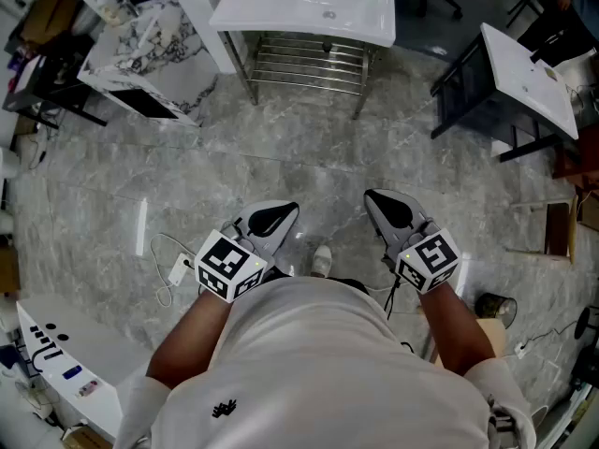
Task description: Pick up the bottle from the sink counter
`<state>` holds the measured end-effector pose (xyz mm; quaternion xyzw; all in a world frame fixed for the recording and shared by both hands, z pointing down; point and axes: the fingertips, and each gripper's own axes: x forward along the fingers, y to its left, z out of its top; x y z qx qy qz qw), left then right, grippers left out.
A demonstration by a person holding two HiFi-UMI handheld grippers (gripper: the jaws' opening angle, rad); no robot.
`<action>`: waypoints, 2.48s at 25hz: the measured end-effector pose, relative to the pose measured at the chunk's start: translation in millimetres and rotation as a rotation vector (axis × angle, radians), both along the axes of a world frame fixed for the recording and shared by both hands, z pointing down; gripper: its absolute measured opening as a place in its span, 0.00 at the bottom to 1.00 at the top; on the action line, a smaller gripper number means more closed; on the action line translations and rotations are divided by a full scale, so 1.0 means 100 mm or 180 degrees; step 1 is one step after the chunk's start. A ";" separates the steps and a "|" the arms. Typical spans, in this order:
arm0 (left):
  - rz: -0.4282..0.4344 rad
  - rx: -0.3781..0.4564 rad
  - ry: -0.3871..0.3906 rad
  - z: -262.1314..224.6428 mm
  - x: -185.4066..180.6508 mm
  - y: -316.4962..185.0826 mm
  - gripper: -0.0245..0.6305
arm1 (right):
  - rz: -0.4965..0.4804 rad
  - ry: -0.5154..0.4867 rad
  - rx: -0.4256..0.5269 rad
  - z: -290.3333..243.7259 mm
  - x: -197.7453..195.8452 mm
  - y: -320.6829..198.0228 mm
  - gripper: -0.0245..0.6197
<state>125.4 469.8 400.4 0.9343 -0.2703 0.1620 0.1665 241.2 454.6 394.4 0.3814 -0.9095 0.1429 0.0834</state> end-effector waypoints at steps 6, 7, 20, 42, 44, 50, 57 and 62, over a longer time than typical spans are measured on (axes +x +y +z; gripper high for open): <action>-0.0028 -0.0002 -0.0037 0.01 0.15 -0.03 0.05 | -0.0017 -0.0012 -0.0011 0.03 0.12 -0.03 0.05; -0.0022 -0.0003 -0.0041 0.01 0.18 -0.05 0.04 | -0.0009 -0.0015 -0.0005 0.03 0.14 -0.06 0.05; 0.0114 0.0024 0.0006 -0.04 0.35 -0.32 0.04 | 0.0281 -0.0041 0.0313 -0.06 0.38 -0.66 0.62; 0.0393 0.0081 0.0156 -0.16 -1.19 -2.94 0.04 | 0.0371 0.0293 0.0338 -0.18 -1.16 -3.63 0.61; 0.0373 0.0098 0.0180 -0.19 -1.32 -3.16 0.04 | 0.0359 0.0319 0.0361 -0.20 -1.29 -3.89 0.61; 0.0218 0.0098 0.0262 -0.25 -1.60 -3.63 0.04 | 0.0263 0.0405 0.0388 -0.17 -1.57 -4.60 0.61; 0.0010 0.0100 0.0234 -0.21 -1.80 -4.31 0.04 | 0.0207 0.0453 0.0474 -0.07 -1.67 -5.65 0.62; -0.0197 0.0080 0.0195 -0.23 -1.90 -4.90 0.04 | 0.0150 0.0505 0.0431 0.13 -1.69 -6.51 0.62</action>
